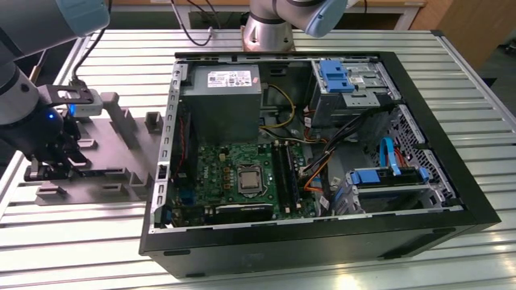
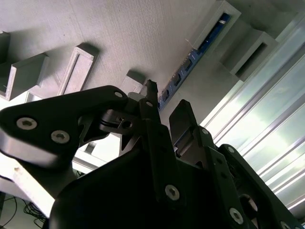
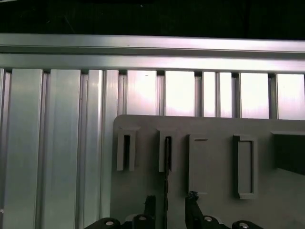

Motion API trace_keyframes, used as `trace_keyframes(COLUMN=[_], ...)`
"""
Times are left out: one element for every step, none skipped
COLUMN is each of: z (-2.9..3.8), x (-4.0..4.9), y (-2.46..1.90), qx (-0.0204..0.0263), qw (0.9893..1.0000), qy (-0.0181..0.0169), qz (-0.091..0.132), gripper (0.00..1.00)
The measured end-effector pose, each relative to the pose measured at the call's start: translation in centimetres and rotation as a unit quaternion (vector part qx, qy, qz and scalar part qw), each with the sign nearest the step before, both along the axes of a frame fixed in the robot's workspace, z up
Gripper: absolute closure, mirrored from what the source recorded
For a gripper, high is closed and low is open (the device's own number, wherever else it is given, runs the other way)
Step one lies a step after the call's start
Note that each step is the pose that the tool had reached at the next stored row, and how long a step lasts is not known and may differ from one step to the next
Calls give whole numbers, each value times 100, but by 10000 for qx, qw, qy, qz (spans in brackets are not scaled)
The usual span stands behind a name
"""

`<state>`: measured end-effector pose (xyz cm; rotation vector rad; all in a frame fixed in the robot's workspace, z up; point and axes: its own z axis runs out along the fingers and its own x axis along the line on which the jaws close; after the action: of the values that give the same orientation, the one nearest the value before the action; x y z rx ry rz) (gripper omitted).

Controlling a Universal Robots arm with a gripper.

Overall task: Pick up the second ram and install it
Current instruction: 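Pick up the second ram and move it above second insertion slot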

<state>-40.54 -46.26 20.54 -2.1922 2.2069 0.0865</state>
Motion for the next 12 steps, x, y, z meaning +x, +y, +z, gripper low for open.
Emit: trace_keyframes(z=[-1,-1,-2,-2,-2,-2,-2,-3,-8,-15,-22,-32], x=[0,0,0,0,0,0,0,0,0,0,0,0], y=[0,0,0,0,0,0,0,0,0,1,0,0], qx=[0,0,0,0,0,0,0,0,1,2,1,0], qw=[10000,10000,10000,10000,10000,10000,10000,10000,10000,10000,10000,10000], qy=[0,0,0,0,0,0,0,0,-1,-2,-1,0], qz=[0,0,0,0,0,0,0,0,0,0,0,0], gripper=[62,62,62,62,62,62,62,62,62,62,62,62])
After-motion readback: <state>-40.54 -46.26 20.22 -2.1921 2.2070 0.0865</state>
